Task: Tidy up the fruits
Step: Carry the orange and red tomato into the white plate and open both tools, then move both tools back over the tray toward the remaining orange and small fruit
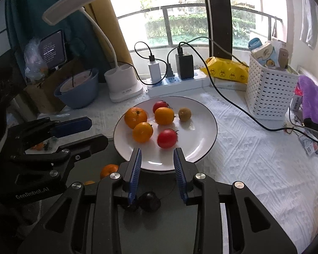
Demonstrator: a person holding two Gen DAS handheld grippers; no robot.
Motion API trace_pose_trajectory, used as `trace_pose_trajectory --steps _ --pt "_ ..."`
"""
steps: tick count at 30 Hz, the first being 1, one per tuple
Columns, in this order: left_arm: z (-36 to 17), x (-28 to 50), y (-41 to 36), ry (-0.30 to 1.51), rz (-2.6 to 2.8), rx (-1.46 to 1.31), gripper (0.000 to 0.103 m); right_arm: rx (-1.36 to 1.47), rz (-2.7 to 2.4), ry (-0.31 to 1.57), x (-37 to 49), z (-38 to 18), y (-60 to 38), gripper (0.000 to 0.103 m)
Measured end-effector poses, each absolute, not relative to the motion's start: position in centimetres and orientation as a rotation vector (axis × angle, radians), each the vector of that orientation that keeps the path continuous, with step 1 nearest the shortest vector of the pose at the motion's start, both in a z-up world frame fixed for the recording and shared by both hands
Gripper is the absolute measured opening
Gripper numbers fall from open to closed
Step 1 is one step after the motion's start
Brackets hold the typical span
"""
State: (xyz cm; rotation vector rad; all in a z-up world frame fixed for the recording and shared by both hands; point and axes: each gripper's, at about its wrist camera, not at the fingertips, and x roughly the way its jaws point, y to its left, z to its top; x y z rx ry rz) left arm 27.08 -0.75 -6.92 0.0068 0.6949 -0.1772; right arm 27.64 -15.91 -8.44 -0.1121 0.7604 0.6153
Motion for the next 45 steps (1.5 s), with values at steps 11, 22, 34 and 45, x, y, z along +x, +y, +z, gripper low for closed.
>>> trace_pose_trajectory --steps 11,22,34,45 --pt "-5.1 23.1 0.1 0.638 -0.157 0.002 0.046 -0.121 0.615 0.712 24.1 -6.6 -16.1 0.033" --pt "-5.6 20.3 0.6 0.640 -0.148 -0.012 0.046 -0.127 0.614 0.722 21.8 -7.2 -16.0 0.033" --pt "-6.9 18.5 2.0 0.653 -0.122 -0.057 0.046 -0.177 0.645 0.758 20.3 -8.6 -14.1 0.033" --pt "-9.0 18.0 5.2 0.692 -0.077 -0.113 0.046 -0.222 0.667 0.809 20.6 -10.1 -11.2 0.033"
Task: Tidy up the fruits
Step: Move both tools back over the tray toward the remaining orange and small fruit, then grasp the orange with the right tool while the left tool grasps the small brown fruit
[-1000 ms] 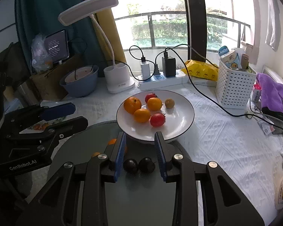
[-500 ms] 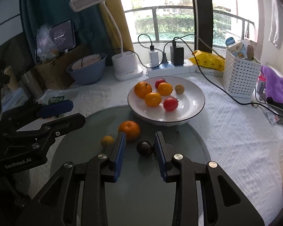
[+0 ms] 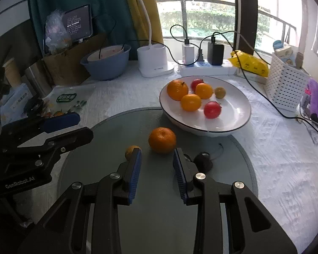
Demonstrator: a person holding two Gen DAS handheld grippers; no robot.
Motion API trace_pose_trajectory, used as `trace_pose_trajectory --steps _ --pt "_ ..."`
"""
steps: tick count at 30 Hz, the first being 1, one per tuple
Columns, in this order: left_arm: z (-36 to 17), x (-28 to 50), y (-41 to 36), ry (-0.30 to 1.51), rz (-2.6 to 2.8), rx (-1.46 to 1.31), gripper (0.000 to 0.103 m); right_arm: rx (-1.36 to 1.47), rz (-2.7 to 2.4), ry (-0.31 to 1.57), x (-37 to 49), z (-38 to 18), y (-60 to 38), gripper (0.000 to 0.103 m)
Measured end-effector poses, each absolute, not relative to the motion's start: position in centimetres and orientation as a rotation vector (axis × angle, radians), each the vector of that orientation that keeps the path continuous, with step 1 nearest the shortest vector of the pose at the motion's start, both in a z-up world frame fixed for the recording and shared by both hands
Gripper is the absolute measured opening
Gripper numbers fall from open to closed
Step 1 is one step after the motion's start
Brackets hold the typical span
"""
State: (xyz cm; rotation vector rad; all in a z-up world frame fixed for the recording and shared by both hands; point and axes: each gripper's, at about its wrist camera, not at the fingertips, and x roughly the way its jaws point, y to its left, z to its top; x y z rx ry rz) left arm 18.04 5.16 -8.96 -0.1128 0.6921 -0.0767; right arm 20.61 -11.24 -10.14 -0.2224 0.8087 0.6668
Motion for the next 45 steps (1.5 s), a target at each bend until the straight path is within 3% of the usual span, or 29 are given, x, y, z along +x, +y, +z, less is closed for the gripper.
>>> trace_pose_trajectory --steps 5,7,28,45 --pt "-9.8 18.5 7.2 0.702 -0.051 -0.141 0.046 -0.233 0.662 0.837 21.5 -11.1 -9.8 0.035" --pt "-10.2 18.7 7.8 0.707 -0.045 -0.152 0.046 -0.230 0.656 0.849 22.0 -11.4 -9.4 0.044" --pt "-12.8 21.9 9.3 0.777 -0.056 -0.192 0.046 -0.237 0.619 0.915 25.7 -14.1 -7.8 0.043" --pt "-12.2 22.1 3.9 0.792 -0.117 -0.111 0.046 -0.182 0.636 0.829 23.6 -11.7 -11.9 0.042"
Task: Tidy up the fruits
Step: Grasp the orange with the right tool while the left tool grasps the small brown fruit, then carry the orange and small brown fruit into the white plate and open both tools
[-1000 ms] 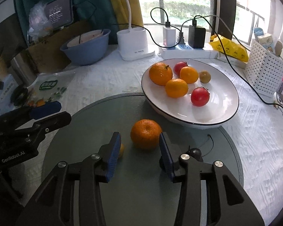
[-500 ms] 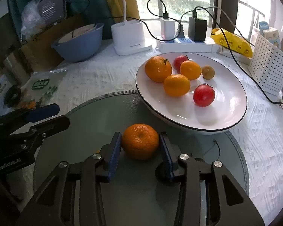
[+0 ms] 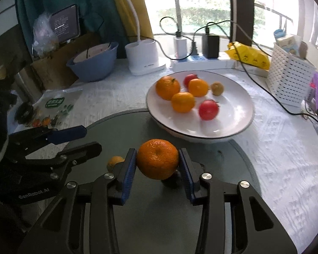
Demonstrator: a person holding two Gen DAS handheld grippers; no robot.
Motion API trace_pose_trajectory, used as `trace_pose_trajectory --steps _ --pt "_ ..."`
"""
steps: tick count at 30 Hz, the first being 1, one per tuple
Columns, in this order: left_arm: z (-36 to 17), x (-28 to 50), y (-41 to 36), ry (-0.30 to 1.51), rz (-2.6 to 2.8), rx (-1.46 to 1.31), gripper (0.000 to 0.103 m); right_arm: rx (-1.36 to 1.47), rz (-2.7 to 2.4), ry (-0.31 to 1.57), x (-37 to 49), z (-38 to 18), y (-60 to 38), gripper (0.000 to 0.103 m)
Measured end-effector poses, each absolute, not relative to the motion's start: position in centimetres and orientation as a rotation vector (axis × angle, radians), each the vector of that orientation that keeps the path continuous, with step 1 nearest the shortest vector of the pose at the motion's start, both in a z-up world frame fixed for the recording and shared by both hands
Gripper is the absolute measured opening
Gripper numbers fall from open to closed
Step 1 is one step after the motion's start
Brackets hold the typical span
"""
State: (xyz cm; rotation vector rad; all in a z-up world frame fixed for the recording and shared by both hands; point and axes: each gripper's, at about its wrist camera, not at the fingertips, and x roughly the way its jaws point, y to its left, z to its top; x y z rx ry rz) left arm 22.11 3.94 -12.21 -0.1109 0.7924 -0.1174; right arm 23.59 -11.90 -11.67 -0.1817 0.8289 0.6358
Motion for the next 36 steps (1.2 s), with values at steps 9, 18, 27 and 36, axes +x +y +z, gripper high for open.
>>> trace_pose_trajectory --steps 9,18,27,36 --pt "-12.3 22.5 0.7 0.824 -0.151 -0.062 0.046 -0.130 0.607 0.809 23.4 -11.3 -15.4 0.042" --pt "-13.7 23.6 -0.8 0.883 -0.138 -0.005 0.046 -0.094 0.593 0.808 23.7 -11.5 -17.5 0.042" --pt "-14.1 23.7 -1.8 0.900 -0.158 0.031 0.025 -0.082 0.590 0.805 23.8 -11.6 -18.4 0.042" --pt "-12.8 23.1 -2.2 0.859 -0.181 0.037 0.025 -0.082 0.589 0.794 23.5 -11.3 -18.5 0.042"
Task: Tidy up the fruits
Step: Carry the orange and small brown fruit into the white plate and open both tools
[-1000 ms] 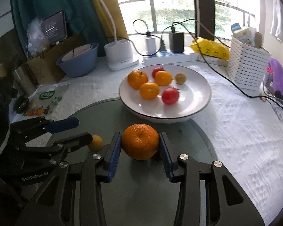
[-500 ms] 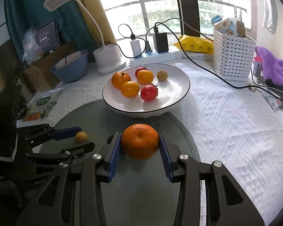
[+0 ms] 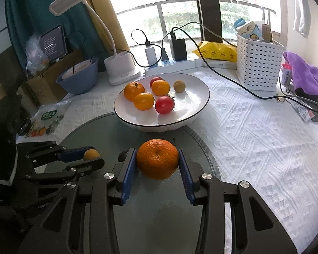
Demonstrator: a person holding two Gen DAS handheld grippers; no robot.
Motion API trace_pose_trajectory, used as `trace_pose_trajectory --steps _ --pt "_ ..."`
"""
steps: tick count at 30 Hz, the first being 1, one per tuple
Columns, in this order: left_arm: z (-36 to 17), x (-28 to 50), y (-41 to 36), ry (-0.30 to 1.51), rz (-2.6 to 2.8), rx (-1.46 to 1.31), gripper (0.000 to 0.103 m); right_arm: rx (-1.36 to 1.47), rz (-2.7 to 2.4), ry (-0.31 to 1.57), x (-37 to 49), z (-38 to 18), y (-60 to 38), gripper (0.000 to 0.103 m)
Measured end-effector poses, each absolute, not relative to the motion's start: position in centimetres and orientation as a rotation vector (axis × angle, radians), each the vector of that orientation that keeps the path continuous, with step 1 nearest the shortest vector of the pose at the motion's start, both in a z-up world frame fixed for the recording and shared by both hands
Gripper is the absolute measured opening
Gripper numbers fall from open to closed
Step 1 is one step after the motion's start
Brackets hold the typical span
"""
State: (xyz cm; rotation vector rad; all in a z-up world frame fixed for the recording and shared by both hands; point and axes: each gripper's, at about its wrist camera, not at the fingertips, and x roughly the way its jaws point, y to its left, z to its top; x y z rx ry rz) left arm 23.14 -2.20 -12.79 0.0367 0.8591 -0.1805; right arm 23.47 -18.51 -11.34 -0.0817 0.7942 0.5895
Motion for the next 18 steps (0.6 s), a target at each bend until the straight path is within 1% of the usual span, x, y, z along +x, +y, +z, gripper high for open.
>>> trace_pose_trajectory --steps 18 --pt "-8.9 23.4 -2.7 0.760 -0.216 0.047 0.025 -0.084 0.564 0.753 23.4 -9.6 -19.0 0.042"
